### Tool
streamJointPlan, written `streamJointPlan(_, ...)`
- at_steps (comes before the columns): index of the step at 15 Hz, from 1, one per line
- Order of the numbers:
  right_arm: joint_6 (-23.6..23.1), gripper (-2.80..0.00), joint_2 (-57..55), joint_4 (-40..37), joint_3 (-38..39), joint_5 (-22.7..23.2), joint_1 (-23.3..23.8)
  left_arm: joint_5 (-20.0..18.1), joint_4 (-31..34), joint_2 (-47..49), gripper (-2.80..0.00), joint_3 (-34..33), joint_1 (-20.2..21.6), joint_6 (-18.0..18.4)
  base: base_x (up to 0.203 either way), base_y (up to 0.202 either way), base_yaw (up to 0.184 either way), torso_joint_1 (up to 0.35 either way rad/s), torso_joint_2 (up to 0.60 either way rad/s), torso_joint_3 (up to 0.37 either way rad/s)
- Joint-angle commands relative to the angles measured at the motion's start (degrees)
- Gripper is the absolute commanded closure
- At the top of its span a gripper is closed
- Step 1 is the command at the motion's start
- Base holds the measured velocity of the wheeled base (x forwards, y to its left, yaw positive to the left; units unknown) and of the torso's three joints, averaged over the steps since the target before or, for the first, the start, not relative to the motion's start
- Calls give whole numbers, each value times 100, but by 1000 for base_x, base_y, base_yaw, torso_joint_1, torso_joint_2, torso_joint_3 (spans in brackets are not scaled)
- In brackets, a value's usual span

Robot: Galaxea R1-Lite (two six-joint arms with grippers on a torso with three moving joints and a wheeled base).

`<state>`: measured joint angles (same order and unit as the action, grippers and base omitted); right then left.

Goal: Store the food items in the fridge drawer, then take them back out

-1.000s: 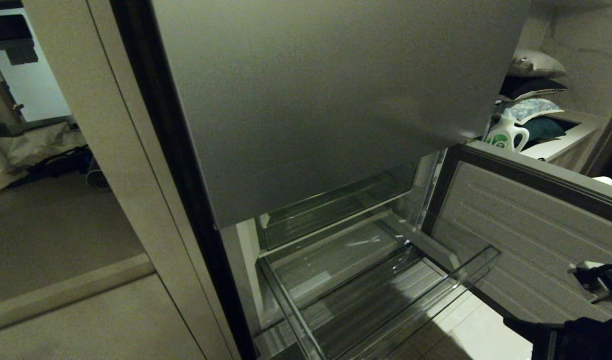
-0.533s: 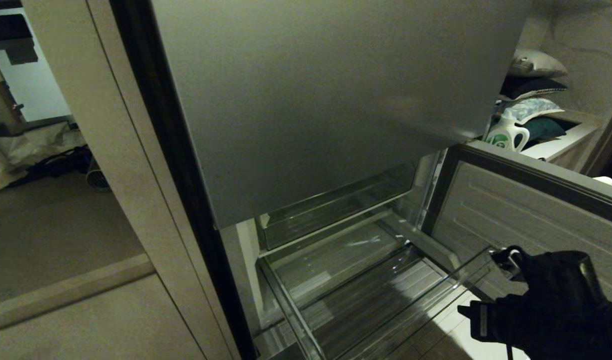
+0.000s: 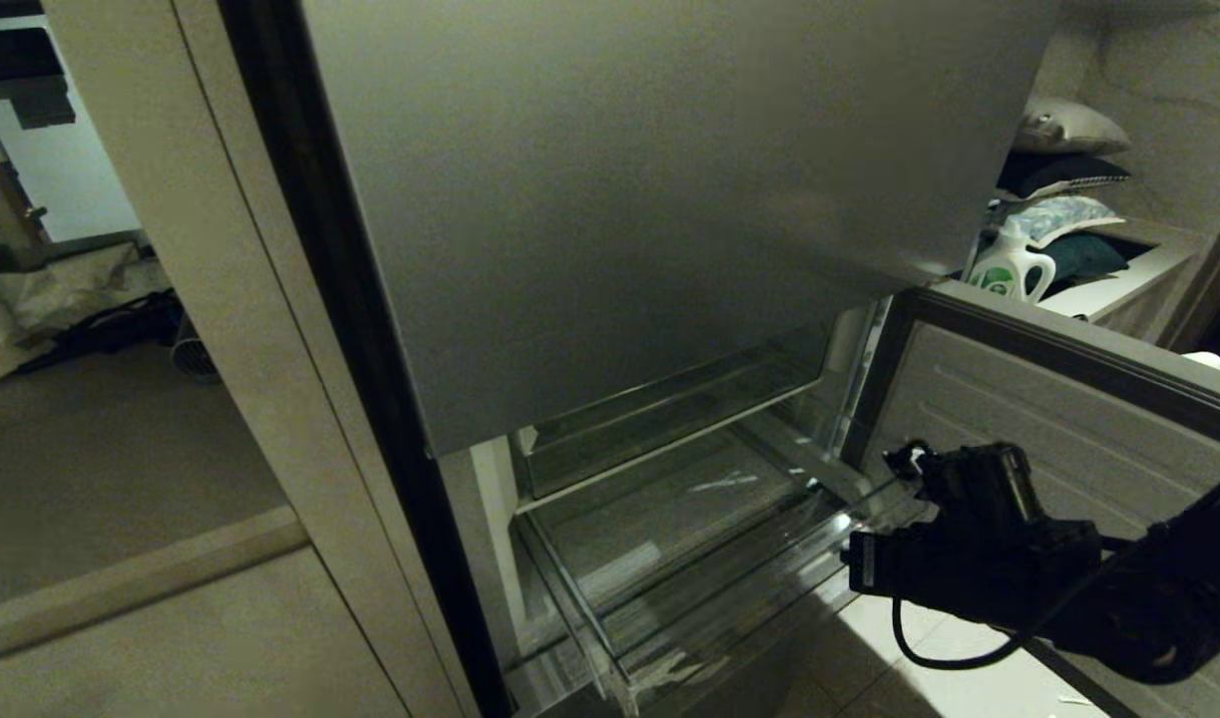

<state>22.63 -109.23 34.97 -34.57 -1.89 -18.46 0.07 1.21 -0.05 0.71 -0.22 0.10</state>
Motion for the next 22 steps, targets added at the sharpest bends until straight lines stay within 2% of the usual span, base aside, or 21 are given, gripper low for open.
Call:
streamJointPlan(1, -9, 0, -689, 203, -505, 67, 192, 1, 2, 5, 0, 0, -4, -1, 0, 0, 0, 0, 0, 0)
streamJointPlan(2, -107, 0, -825, 386, -640, 203, 315, 1, 2, 5, 0, 0, -4, -1, 0, 0, 0, 0, 0, 0)
streamJointPlan(3, -337, 0, -916, 637, -714, 537, 517, 1, 2, 5, 0, 0, -4, 5, 0, 0, 0, 0, 0, 0)
streamJointPlan(6, -564, 0, -1135, 1613, -824, 1864, 1027, 1, 2, 5, 0, 0, 2, -1, 0, 0, 0, 0, 0, 0)
streamJointPlan(7, -573, 0, -1291, 1743, -1007, 2074, 1116, 1, 2, 5, 0, 0, -4, -1, 0, 0, 0, 0, 0, 0)
streamJointPlan(14, -402, 0, -2371, 2823, -2229, 2233, 1290, 1, 11, 5, 0, 0, -4, 13, 0, 0, 0, 0, 0, 0)
streamJointPlan(19, -372, 0, -2574, 2937, -2602, 2966, 1301, 1, 2, 5, 0, 0, -4, 8, 0, 0, 0, 0, 0, 0)
streamJointPlan(22, -390, 0, -2639, 2988, -2915, 3239, 1396, 1, 2, 5, 0, 0, -4, 8, 0, 0, 0, 0, 0, 0)
